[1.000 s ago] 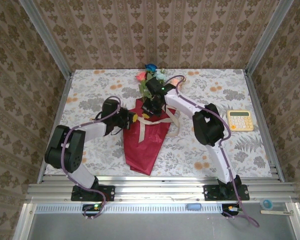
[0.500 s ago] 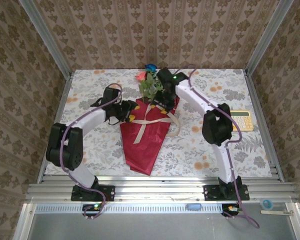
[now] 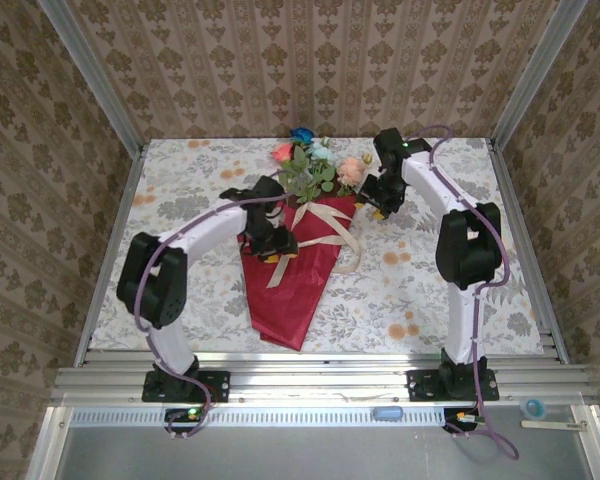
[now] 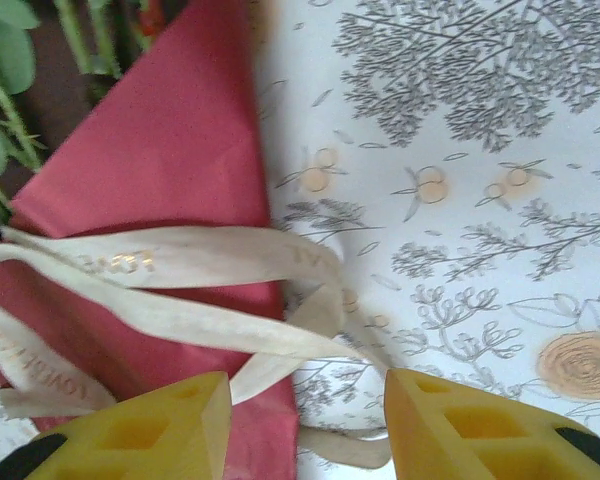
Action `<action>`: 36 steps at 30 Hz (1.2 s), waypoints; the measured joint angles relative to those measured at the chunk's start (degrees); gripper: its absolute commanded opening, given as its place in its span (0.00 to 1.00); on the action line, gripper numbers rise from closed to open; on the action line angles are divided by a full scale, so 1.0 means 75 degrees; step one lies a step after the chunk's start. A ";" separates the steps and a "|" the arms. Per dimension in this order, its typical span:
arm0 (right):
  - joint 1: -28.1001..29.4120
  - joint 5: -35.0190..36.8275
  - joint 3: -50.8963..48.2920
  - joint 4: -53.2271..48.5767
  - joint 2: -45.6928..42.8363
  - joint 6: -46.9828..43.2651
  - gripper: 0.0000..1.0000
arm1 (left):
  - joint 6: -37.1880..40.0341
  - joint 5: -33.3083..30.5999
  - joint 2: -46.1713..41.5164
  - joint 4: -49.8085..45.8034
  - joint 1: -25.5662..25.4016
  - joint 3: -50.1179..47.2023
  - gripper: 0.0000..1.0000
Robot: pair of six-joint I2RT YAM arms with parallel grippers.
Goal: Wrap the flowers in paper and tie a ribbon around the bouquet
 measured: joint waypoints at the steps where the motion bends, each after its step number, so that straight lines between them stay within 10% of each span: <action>1: -0.0026 -0.0006 -0.0055 0.0032 0.0000 -0.0047 0.47 | 0.0105 -0.0137 0.0198 -0.0050 -0.0041 0.0122 0.47; 11: 0.0038 -0.0437 -0.0230 0.0510 0.0111 -0.0087 0.46 | 0.0519 -0.0901 0.0921 -0.0160 -0.0061 0.0385 0.45; 25: 0.0087 -0.0516 -0.0446 0.0793 0.0169 -0.0023 0.42 | 0.0612 -0.1116 0.1364 -0.0061 -0.0154 0.0568 0.00; 36: 0.0382 -0.0504 -0.0892 0.1154 0.0262 0.0114 0.45 | 0.0612 -0.1320 0.0769 -0.0038 -0.0160 0.0268 0.00</action>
